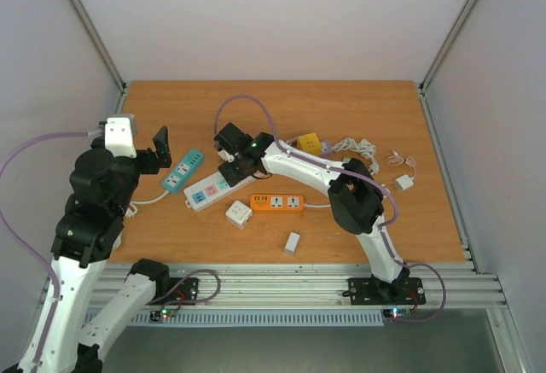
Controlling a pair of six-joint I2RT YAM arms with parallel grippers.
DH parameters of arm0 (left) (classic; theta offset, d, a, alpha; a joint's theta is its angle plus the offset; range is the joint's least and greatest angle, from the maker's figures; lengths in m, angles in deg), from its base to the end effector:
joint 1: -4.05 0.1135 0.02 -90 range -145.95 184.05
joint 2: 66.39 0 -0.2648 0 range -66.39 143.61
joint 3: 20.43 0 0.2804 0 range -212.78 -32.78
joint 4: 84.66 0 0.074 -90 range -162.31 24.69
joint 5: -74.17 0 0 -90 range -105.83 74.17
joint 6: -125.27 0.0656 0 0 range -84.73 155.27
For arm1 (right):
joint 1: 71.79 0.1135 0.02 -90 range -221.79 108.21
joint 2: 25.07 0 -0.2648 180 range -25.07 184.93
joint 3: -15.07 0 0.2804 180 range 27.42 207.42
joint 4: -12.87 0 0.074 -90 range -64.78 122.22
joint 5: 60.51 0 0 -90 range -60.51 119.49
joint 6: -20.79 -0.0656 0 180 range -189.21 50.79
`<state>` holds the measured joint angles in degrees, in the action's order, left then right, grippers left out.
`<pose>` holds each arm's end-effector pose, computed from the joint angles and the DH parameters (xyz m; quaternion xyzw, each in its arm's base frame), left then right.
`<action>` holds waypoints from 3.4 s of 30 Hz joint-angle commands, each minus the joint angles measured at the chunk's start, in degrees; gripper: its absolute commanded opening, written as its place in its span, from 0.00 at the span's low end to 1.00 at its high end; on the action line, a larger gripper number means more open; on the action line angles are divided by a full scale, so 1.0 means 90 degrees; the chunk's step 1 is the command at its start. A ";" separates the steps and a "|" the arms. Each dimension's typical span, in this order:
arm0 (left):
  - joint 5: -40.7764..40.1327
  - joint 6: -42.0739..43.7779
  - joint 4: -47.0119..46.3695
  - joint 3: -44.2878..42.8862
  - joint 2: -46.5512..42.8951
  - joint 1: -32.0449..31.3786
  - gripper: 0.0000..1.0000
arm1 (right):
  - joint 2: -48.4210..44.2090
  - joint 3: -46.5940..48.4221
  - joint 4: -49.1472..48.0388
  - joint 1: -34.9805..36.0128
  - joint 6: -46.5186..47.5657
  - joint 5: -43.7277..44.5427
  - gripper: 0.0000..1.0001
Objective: Insert the plug
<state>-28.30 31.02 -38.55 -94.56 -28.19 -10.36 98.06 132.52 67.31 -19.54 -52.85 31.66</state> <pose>0.1729 -0.0298 0.4174 -0.0019 0.7657 -0.0212 0.6429 0.3162 0.4043 0.1865 -0.5404 0.8007 0.0620 0.2509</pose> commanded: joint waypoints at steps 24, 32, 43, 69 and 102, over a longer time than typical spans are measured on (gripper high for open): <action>-0.0119 -0.0160 -0.0348 0.0126 -0.0064 0.0064 0.99 | 0.1019 0.2238 0.2171 -0.0136 -0.0704 -0.0173 0.40; -0.0099 -0.0162 -0.0343 0.0135 -0.0017 0.0062 0.99 | 0.1281 0.2267 0.2208 -0.0132 -0.0770 -0.0447 0.40; -0.0128 -0.0172 -0.0345 0.0153 0.0016 0.0062 0.99 | 0.1419 0.2137 0.2182 -0.0133 -0.0825 -0.0503 0.40; -0.0167 -0.0221 -0.0338 0.0165 0.0099 0.0076 0.99 | 0.1753 0.2079 0.2499 -0.0123 -0.1107 0.0401 0.40; -0.0202 -0.0264 -0.0304 0.0180 0.0213 0.0070 0.99 | 0.1674 0.1511 0.2541 -0.0223 -0.0724 0.0679 0.57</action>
<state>-29.24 29.40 -38.88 -93.47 -26.60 -10.03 107.75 145.96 81.91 -21.75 -58.19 32.62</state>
